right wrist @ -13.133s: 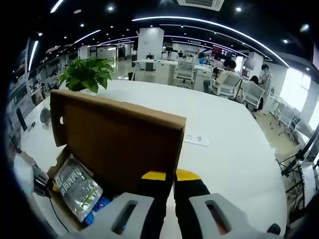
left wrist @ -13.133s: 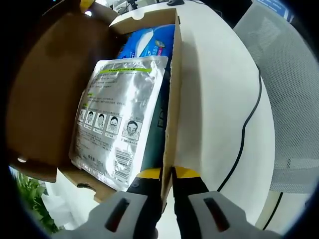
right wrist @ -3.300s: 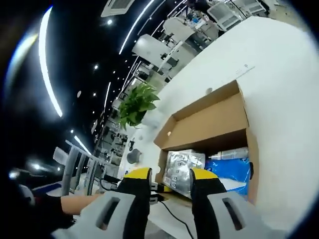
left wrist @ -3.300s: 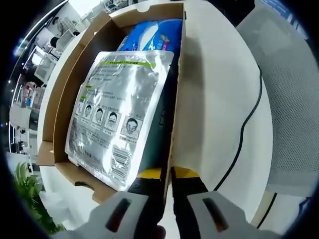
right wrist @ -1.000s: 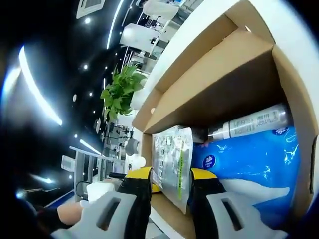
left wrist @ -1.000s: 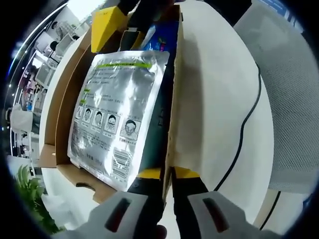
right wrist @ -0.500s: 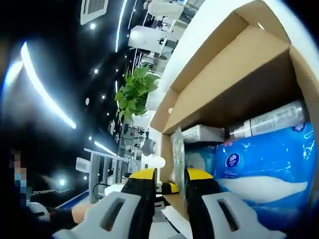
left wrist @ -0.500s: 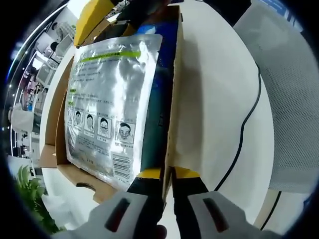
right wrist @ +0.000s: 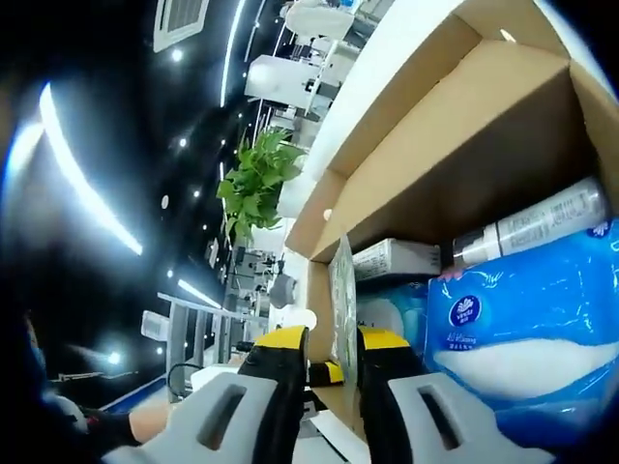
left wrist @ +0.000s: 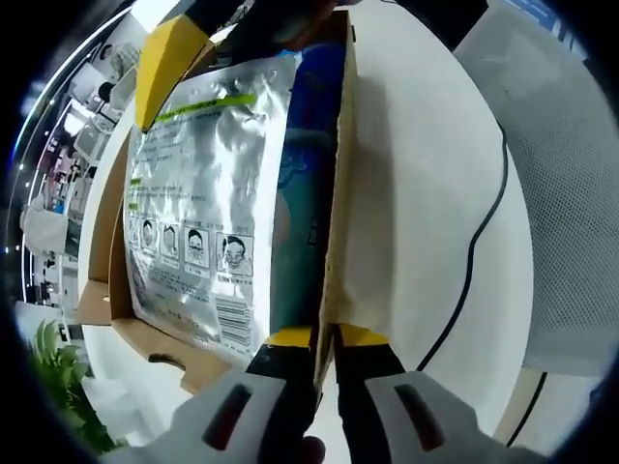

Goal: Operate the shoe box by opening the lid, removing the specified soft item, and placing it in the target area until the item is outside and the box remains undamaged.

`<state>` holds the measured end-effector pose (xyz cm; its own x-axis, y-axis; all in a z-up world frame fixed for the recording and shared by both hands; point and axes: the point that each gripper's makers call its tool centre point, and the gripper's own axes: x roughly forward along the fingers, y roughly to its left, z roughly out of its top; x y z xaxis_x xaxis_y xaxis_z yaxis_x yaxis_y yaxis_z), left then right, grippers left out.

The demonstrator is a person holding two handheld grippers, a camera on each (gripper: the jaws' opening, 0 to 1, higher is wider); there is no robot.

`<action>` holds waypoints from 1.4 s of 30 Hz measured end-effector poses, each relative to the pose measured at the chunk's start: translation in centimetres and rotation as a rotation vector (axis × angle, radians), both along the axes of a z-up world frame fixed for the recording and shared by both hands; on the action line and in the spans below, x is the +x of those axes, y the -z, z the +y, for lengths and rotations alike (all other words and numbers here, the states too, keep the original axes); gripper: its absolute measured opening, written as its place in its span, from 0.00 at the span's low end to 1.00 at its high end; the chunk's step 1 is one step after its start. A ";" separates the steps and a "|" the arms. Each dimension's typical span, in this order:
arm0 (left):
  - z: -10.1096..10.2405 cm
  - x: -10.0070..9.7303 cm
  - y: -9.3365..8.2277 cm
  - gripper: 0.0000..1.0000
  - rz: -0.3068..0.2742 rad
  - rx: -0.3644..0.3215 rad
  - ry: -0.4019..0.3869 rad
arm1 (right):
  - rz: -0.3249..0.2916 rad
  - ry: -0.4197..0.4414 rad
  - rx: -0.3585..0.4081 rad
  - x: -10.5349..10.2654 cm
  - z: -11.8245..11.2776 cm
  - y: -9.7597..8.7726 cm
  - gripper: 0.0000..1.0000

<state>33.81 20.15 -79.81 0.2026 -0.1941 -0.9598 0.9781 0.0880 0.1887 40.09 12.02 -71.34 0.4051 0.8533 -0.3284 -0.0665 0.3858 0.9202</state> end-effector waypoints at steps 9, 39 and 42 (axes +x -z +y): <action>0.0 0.0 0.0 0.05 0.011 0.008 0.012 | -0.010 0.026 -0.029 0.1 -0.3 0.8 0.10; -0.1 0.0 0.1 0.06 -0.001 0.006 0.014 | -0.030 0.034 -0.018 -0.3 -0.5 0.6 0.06; -0.2 0.0 0.1 0.06 -0.003 0.006 0.014 | -0.035 0.032 -0.033 -0.4 -0.6 0.8 0.03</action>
<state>33.84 19.97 -79.89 0.2030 -0.1915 -0.9603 0.9786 0.0737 0.1922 39.73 11.46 -72.11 0.4437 0.8285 -0.3417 -0.0856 0.4188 0.9041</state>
